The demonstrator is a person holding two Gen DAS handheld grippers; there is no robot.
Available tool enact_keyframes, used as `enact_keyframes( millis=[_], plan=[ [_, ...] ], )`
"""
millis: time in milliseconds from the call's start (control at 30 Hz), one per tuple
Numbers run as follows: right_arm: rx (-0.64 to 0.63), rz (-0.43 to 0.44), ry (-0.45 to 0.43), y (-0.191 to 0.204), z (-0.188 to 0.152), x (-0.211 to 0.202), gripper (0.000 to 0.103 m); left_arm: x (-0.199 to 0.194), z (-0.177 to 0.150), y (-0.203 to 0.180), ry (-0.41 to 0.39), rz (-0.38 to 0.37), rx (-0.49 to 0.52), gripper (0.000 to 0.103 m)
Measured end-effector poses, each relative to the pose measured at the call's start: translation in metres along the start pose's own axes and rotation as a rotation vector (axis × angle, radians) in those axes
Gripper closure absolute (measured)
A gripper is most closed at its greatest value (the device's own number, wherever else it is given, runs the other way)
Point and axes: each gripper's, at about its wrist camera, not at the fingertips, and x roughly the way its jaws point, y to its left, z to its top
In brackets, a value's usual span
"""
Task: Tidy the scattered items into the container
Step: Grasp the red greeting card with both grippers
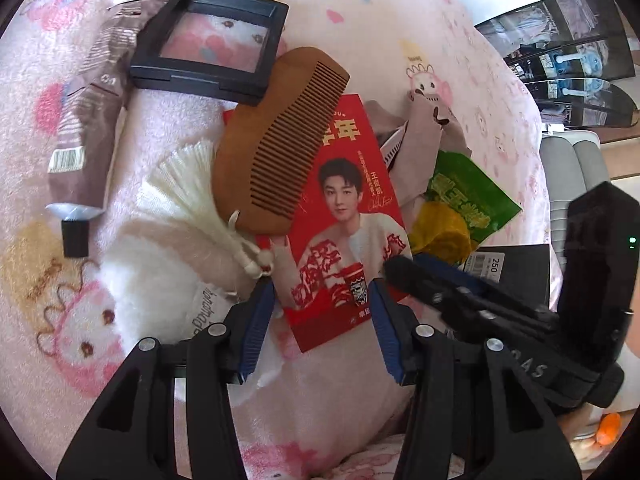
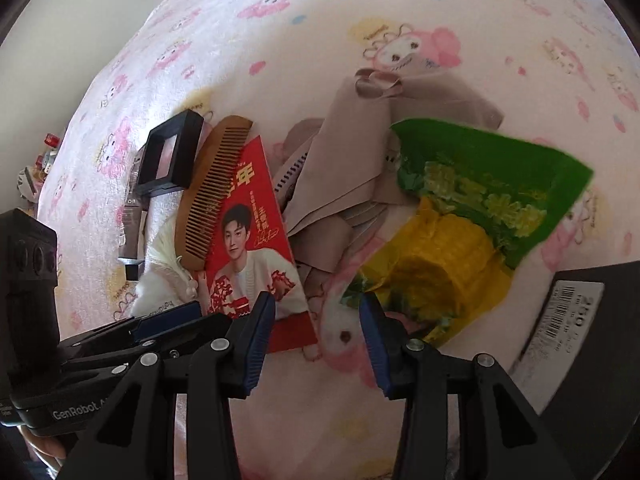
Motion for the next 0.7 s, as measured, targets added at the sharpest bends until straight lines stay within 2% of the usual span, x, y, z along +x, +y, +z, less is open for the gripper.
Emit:
enact_keyframes(
  millis=[67,133,233,300,567,700],
  plan=[
    [0.024,0.066,0.005,-0.005,0.001,0.007,0.074,0.001,0.001,0.004,0.0,-0.036,-0.013,0.054],
    [0.04,0.092,-0.006,-0.008,-0.005,0.005,0.077,-0.004,0.0,0.002,0.007,-0.06,0.006,0.054],
    [0.037,0.129,-0.057,-0.008,-0.018,-0.02,0.084,-0.025,-0.005,-0.006,-0.032,-0.088,0.036,0.064],
    [0.021,0.142,-0.116,-0.007,-0.029,-0.049,0.086,-0.039,-0.01,-0.015,-0.046,-0.143,0.039,0.066],
    [-0.023,0.145,-0.33,-0.016,-0.1,-0.169,0.087,-0.079,-0.061,-0.103,-0.104,-0.227,0.188,0.067],
    [0.007,0.137,-0.425,-0.033,-0.149,-0.218,0.087,-0.084,-0.093,-0.152,-0.092,-0.262,0.288,0.067]
  ],
)
